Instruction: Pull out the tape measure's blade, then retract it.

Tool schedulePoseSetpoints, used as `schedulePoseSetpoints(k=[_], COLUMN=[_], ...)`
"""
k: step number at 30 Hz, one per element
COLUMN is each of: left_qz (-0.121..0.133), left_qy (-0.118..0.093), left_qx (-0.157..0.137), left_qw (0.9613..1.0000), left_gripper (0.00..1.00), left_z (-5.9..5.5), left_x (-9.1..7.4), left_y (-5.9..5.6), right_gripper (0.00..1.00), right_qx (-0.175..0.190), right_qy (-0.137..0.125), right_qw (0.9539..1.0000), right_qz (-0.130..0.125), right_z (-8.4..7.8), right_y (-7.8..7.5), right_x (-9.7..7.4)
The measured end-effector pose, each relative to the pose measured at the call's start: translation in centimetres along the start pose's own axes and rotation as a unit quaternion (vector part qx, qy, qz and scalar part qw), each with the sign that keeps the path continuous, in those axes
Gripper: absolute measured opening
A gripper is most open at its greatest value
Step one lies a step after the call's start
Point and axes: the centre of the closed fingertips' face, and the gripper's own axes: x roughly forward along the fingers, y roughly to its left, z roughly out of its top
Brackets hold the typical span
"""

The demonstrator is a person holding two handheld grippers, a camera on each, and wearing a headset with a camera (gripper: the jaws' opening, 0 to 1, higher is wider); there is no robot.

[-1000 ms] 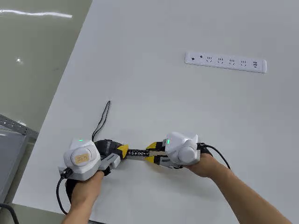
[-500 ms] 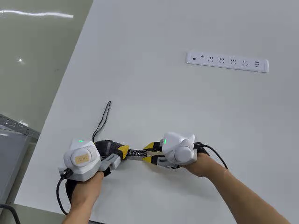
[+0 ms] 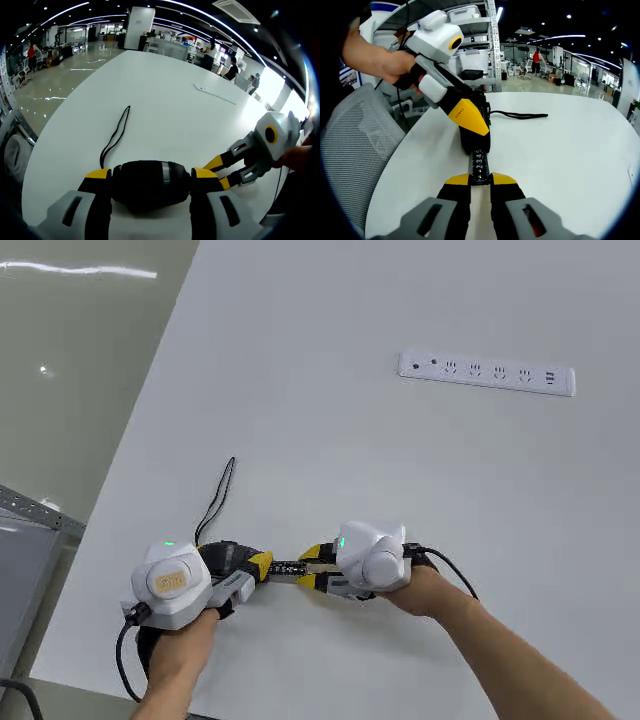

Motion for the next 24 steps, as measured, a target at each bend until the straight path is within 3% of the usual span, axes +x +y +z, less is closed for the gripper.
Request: schedulePoseSetpoints(k=[24], left_qz=[-0.012], left_qy=[-0.001], left_qx=[-0.013], left_qw=[0.9998], left_gripper=[0.60], left_z=[0.2], left_x=[0.1], left_y=[0.4], right_gripper=[0.13], right_qx=[-0.002], right_qy=[0.000], right_qw=[1.0000], right_qz=[0.005], right_z=[0.7], right_y=[0.0], right_x=[1.2])
